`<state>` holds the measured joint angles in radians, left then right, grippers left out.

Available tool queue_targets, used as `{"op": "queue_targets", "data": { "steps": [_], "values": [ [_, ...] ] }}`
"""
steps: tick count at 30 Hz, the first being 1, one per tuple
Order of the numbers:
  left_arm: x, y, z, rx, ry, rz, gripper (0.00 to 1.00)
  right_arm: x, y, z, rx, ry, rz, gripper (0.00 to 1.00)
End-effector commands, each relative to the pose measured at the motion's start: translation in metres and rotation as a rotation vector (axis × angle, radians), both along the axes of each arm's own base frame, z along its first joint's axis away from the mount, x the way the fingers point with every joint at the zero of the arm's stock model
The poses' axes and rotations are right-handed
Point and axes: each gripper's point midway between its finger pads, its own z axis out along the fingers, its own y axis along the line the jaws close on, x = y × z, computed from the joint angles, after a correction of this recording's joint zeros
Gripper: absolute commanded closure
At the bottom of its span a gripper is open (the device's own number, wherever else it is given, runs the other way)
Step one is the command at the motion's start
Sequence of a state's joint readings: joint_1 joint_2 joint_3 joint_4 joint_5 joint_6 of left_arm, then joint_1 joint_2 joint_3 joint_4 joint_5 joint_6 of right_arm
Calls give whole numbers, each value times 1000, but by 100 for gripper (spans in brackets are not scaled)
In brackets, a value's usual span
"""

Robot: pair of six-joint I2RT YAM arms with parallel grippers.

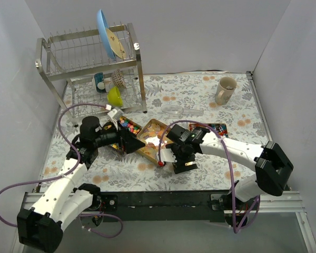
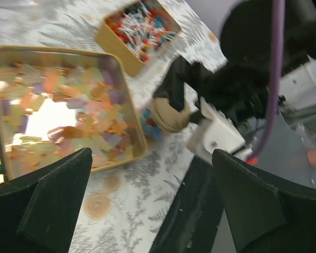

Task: Pack the candies
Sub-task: Move the packing bottle to the center of the board.

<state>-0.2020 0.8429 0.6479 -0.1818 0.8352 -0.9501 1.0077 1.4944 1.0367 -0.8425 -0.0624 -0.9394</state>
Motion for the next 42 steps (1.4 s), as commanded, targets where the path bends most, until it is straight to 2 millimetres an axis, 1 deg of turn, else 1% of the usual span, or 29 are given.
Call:
{"op": "queue_targets", "data": {
  "steps": [1,3,4,5,6,8,10,11,14,16,17,18,20,21,23,24,27,29,31,32,33,35,36,37,38,39,40,41,42],
  "values": [
    [-14,-23,-22,29,12,-17,2,-27,-55,-35,-173,135,-46,30],
    [-22,-28,-25,29,-5,-21,2,-28,-50,-26,-123,127,-64,22],
    [-28,-29,-35,39,-23,-28,2,-27,-47,-21,-95,123,-79,18],
    [-35,-37,-32,39,-84,-49,2,-26,-43,-12,-61,114,-112,13],
    [-44,-41,-29,36,-137,-75,2,-22,-37,-1,-23,106,-133,2],
    [-63,-56,-45,77,-184,-144,2,-20,-29,18,51,110,-187,2],
    [-74,-72,-47,73,-242,-206,2,-17,-20,37,128,117,-218,2],
    [-88,-84,-46,56,-308,-273,2,-17,-19,47,159,109,-226,2],
    [-106,-105,-56,64,-407,-363,2,-21,-23,54,188,114,-248,2],
    [-112,-113,-71,97,-433,-387,2,-25,-32,52,170,121,-266,2],
    [-123,-124,-64,55,-483,-418,2,-26,-35,54,173,120,-274,2],
    [-122,-126,-80,94,-476,-399,2,-24,-40,57,175,119,-297,2],
    [-141,-142,-78,64,-503,-446,2,-14,-43,72,226,76,-369,2],
    [-145,-148,-88,83,-492,-462,2,-3,-48,77,250,53,-435,2],
    [-144,-157,-77,28,-512,-429,2,16,-49,94,323,-3,-549,2],
    [-143,-160,-87,45,-503,-431,2,25,-54,98,336,-16,-611,2],
    [-135,-164,-94,52,-531,-396,2,40,-65,104,358,-3,-778,2],
    [-133,-164,-94,32,-570,-383,2,47,-69,107,382,11,-824,2],
    [-135,-162,-111,53,-571,-403,2,58,-79,112,393,-1,-875,2],
    [-136,-164,-103,12,-594,-395,2,62,-82,111,386,-2,-888,2],
    [-135,-163,-117,34,-581,-400,2,68,-85,114,396,-12,-908,2],
    [-132,-166,-116,8,-610,-383,2,74,-84,117,408,-4,-920,2],
    [-129,-166,-134,49,-599,-381,2,78,-85,118,413,-1,-933,2],
    [-128,-168,-139,51,-611,-378,2,80,-83,124,434,0,-929,2],
    [-125,-172,-124,-6,-675,-355,2,82,-82,123,431,12,-929,2],
    [-122,-173,-147,41,-668,-356,2,81,-82,123,432,22,-927,2],
    [-117,-174,-149,38,-688,-336,2,78,-79,123,435,40,-905,2],
    [-112,-179,-138,-8,-735,-301,2,76,-78,122,431,52,-895,2],
    [-103,-183,-159,45,-744,-281,2,71,-78,120,421,72,-894,2]
  ]
}}
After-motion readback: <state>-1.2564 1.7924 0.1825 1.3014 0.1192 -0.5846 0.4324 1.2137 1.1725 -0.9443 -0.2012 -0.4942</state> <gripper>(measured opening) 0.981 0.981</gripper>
